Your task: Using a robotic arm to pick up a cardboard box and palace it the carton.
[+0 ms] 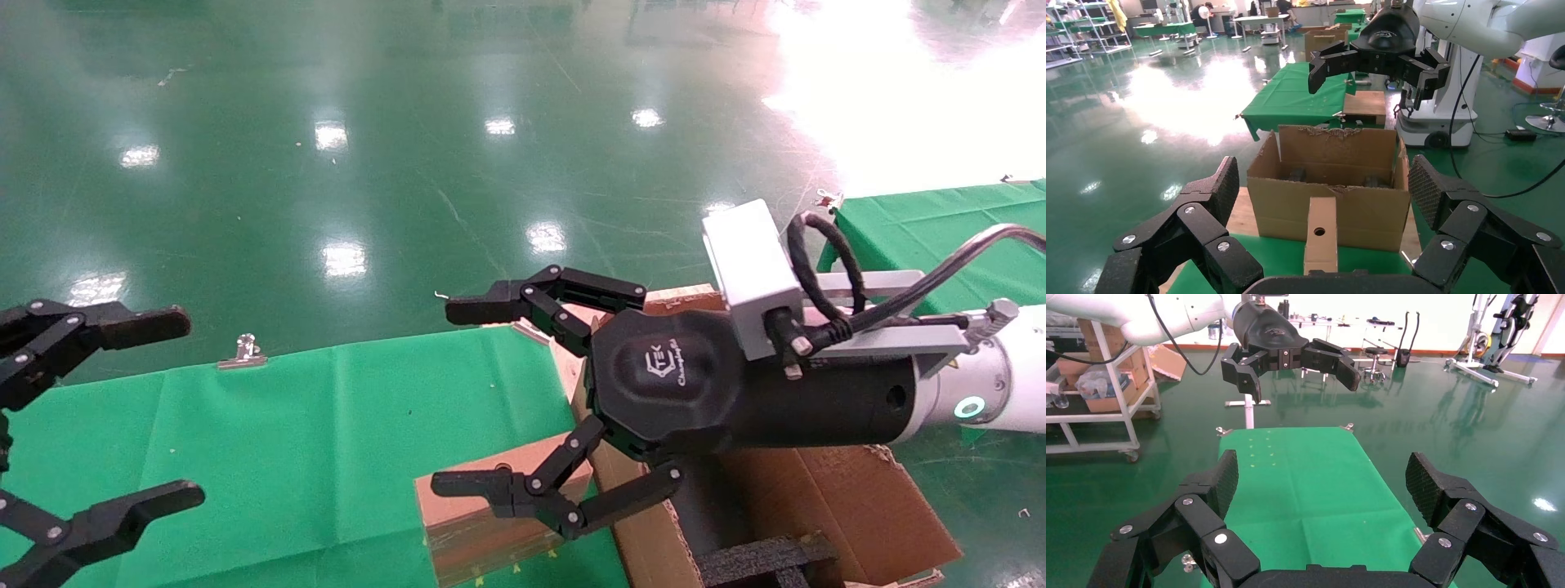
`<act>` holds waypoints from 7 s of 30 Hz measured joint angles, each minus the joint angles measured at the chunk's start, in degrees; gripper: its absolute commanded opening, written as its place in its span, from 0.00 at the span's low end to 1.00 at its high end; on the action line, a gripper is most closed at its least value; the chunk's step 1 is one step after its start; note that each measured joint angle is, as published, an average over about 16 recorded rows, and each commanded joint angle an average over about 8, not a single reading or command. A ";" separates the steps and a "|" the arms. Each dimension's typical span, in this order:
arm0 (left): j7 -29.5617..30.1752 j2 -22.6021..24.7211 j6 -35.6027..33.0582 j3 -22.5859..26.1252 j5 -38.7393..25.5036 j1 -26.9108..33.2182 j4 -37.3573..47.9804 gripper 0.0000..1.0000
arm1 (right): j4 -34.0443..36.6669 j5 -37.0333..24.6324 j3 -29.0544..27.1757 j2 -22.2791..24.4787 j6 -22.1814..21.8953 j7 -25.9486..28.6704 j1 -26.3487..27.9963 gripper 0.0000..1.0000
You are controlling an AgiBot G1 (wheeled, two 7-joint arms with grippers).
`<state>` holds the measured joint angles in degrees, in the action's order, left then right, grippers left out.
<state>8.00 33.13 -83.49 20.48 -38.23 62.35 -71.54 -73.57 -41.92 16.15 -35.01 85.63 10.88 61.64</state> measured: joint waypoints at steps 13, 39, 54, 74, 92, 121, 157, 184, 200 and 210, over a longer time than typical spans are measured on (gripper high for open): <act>0.00 0.00 0.00 0.00 0.00 0.00 0.00 1.00 | 0.00 0.00 0.00 0.00 0.00 0.00 0.00 1.00; 0.00 0.00 0.00 0.00 0.00 0.00 0.00 0.00 | 0.42 -6.85 3.11 -0.55 0.94 0.59 3.36 1.00; 0.00 0.00 0.00 0.01 0.00 0.00 0.00 0.00 | 4.92 -30.51 17.47 -8.99 4.31 2.91 17.95 1.00; -0.01 0.00 0.00 0.01 0.01 0.01 0.00 0.18 | 7.68 -46.40 37.99 -18.94 4.54 3.15 31.42 1.00; -0.01 0.00 0.02 0.02 0.02 0.00 0.02 1.00 | 9.01 -48.23 42.24 -21.05 3.48 1.82 33.31 0.00; -0.01 0.00 0.02 0.01 0.02 0.00 0.02 1.00 | 8.58 -47.72 41.66 -20.82 3.78 1.29 33.58 0.00; -0.01 -0.01 0.02 0.02 0.03 0.00 0.02 1.00 | 25.55 -30.05 55.82 -14.54 5.69 -14.14 66.60 0.00; -0.02 -0.01 0.02 0.02 0.03 0.00 0.03 1.00 | 22.82 -26.58 81.90 7.01 5.29 -10.06 79.96 0.00; -0.02 -0.02 0.03 0.02 0.05 -0.01 0.04 1.00 | 23.34 -26.03 86.17 8.10 3.85 -6.75 80.48 0.00; -0.03 -0.02 0.03 0.02 0.05 -0.01 0.04 1.00 | 23.01 -26.24 87.33 9.23 -0.62 3.14 77.93 0.00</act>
<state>7.98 33.11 -83.45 20.50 -38.18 62.34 -71.50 -50.56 -68.16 103.48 -25.77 85.00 14.03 139.58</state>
